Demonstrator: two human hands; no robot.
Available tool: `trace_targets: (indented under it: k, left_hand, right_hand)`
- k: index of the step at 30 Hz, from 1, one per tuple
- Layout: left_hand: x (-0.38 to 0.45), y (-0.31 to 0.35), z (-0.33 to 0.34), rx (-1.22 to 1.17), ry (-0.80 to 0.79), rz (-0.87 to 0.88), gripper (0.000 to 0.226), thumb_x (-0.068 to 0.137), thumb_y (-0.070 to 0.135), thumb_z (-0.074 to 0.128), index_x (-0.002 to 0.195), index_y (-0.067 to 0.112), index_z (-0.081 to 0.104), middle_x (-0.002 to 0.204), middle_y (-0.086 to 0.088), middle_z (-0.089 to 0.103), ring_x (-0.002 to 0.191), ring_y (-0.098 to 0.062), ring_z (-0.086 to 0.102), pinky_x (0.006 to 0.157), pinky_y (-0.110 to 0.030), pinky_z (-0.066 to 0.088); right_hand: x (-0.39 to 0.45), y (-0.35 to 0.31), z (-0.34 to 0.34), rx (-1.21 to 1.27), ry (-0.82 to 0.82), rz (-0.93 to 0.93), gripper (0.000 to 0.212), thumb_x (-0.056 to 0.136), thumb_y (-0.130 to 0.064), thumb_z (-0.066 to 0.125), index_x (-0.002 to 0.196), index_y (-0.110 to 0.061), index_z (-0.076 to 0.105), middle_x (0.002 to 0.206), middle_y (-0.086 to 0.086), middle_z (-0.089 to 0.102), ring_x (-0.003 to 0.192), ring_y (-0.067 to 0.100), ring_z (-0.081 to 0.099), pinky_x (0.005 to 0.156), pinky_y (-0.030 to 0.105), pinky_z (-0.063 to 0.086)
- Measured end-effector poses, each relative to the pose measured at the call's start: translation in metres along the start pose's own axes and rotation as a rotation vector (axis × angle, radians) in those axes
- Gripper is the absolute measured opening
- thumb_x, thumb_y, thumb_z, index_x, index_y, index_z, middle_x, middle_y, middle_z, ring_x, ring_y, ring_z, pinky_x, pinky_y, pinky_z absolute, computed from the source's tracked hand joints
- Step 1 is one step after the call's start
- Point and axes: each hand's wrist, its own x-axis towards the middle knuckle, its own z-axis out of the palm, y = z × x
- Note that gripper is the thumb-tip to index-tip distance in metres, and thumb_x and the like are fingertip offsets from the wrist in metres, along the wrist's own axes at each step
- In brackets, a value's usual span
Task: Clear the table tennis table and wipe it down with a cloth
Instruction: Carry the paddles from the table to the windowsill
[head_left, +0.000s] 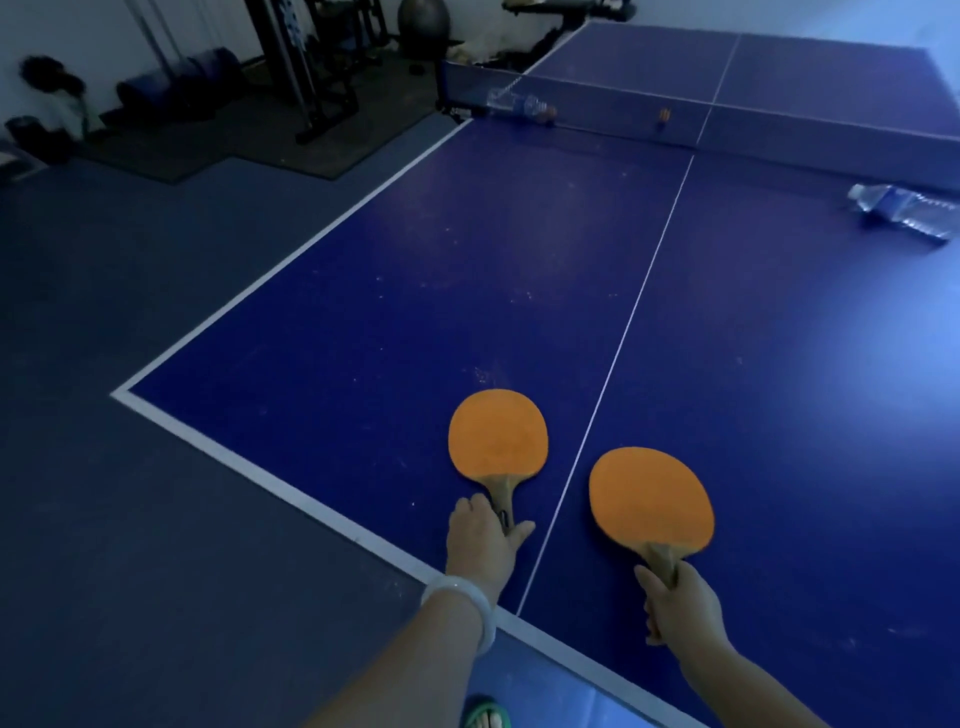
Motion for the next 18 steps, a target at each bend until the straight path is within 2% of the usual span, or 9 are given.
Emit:
trace_targets:
  k: [5,10,14,16,18]
  left_hand:
    - [0.016,0.006,0.015,0.049,0.088,-0.080,0.061,0.081,0.059,0.065,0.113,0.011,0.046,0.113,-0.003,0.051,0.105,-0.018,0.052,0.086,-0.028,0.048]
    - [0.031,0.014,0.009,0.073,0.027,-0.122,0.050,0.090,0.043,0.064,0.120,0.009,0.044,0.120,-0.007,0.052,0.106,-0.020,0.057,0.081,-0.028,0.047]
    - [0.037,0.013,0.001,-0.059,-0.106,-0.204,0.036,0.092,0.025,0.063,0.116,0.006,0.045,0.114,-0.011,0.056,0.097,-0.026,0.060,0.077,-0.036,0.053]
    - [0.045,0.011,-0.005,-0.211,-0.216,-0.297,0.028,0.092,0.010,0.057,0.117,0.005,0.045,0.108,-0.015,0.059,0.087,-0.027,0.062,0.066,-0.038,0.056]
    - [0.050,0.009,-0.011,-0.392,-0.339,-0.367,0.019,0.091,0.000,0.052,0.109,0.006,0.049,0.095,-0.017,0.061,0.071,-0.025,0.060,0.055,-0.032,0.052]
  right_hand:
    - [-0.003,-0.004,0.011,0.031,0.044,0.039,0.019,0.098,-0.022,0.057,0.092,-0.004,0.052,0.076,0.016,0.060,0.057,0.024,0.056,0.046,0.030,0.049]
    - [-0.008,-0.006,0.012,0.038,0.049,0.057,0.018,0.098,-0.022,0.056,0.094,-0.005,0.053,0.076,0.016,0.060,0.057,0.023,0.055,0.045,0.028,0.049]
    - [-0.012,-0.006,0.015,0.052,0.050,0.068,0.018,0.098,-0.021,0.057,0.094,-0.004,0.053,0.075,0.016,0.059,0.056,0.023,0.055,0.043,0.026,0.047]
    - [-0.014,-0.008,0.016,0.064,0.052,0.076,0.018,0.098,-0.021,0.057,0.094,-0.004,0.053,0.074,0.015,0.059,0.056,0.023,0.055,0.043,0.026,0.048]
    - [-0.016,-0.010,0.015,0.077,0.061,0.080,0.019,0.097,-0.021,0.058,0.094,-0.003,0.052,0.074,0.015,0.059,0.057,0.022,0.055,0.043,0.027,0.048]
